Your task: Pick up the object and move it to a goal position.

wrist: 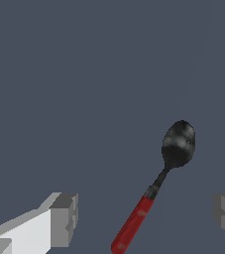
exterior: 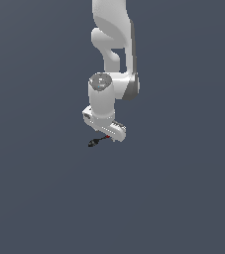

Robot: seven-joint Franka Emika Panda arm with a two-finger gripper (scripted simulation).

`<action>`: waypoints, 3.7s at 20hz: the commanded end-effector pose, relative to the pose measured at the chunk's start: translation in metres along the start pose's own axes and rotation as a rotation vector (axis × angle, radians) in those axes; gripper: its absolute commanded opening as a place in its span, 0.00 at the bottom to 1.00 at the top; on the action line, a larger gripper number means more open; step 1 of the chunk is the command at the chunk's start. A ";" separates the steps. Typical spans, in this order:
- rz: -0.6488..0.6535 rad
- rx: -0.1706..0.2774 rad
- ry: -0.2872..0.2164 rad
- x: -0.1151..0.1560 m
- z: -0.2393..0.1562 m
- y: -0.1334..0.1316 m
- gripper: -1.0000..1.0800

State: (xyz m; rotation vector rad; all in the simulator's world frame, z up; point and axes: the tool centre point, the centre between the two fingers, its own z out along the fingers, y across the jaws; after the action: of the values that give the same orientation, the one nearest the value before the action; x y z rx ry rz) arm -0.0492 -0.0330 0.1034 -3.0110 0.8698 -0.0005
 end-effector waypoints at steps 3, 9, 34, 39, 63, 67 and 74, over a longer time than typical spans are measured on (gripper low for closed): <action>0.143 0.000 -0.001 -0.011 0.015 0.011 0.96; 0.297 -0.003 0.000 -0.023 0.030 0.023 0.96; 0.433 -0.007 0.003 -0.035 0.076 0.036 0.96; 0.435 -0.007 0.003 -0.035 0.090 0.036 0.96; 0.450 0.043 0.071 -0.023 0.080 0.010 0.00; 0.466 0.087 0.133 -0.013 0.069 -0.012 0.00; 0.497 0.177 0.263 0.006 0.040 -0.056 0.00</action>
State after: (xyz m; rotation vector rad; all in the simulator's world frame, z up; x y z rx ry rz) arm -0.0224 0.0053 0.0567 -2.6117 1.5255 -0.4018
